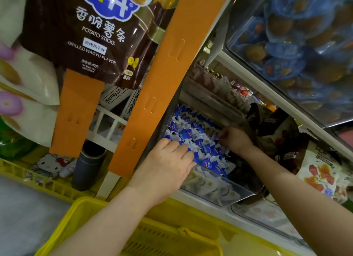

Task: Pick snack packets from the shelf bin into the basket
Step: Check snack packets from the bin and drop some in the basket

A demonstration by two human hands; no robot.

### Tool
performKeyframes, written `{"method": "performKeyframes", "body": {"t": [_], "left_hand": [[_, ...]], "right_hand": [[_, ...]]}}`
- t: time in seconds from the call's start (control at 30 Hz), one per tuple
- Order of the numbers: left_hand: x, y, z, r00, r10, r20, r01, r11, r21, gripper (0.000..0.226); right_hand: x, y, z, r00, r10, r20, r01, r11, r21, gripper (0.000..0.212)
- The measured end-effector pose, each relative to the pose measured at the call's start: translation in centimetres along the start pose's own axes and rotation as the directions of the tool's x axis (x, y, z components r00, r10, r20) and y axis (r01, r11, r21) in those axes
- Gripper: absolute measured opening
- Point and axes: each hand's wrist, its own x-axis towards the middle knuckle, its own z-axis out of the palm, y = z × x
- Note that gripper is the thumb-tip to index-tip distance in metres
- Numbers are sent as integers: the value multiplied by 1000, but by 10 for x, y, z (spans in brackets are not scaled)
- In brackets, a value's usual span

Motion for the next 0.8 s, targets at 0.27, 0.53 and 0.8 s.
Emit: {"method": "performKeyframes", "body": {"t": [0.27, 0.53, 0.8], "left_hand": [[1, 9, -13, 983, -86, 163, 96, 994, -59, 32], [-2, 60, -30, 816, -543, 201, 520, 535, -666, 38], [-19, 84, -42, 629, -616, 474, 558, -67, -827, 22]], "right_hand": [[-58, -27, -37, 907, -194, -373, 262, 955, 138, 21], [-154, -42, -36, 875, -193, -445, 460, 618, 637, 15], [-200, -29, 16, 949, -213, -232, 295, 348, 890, 22]]}}
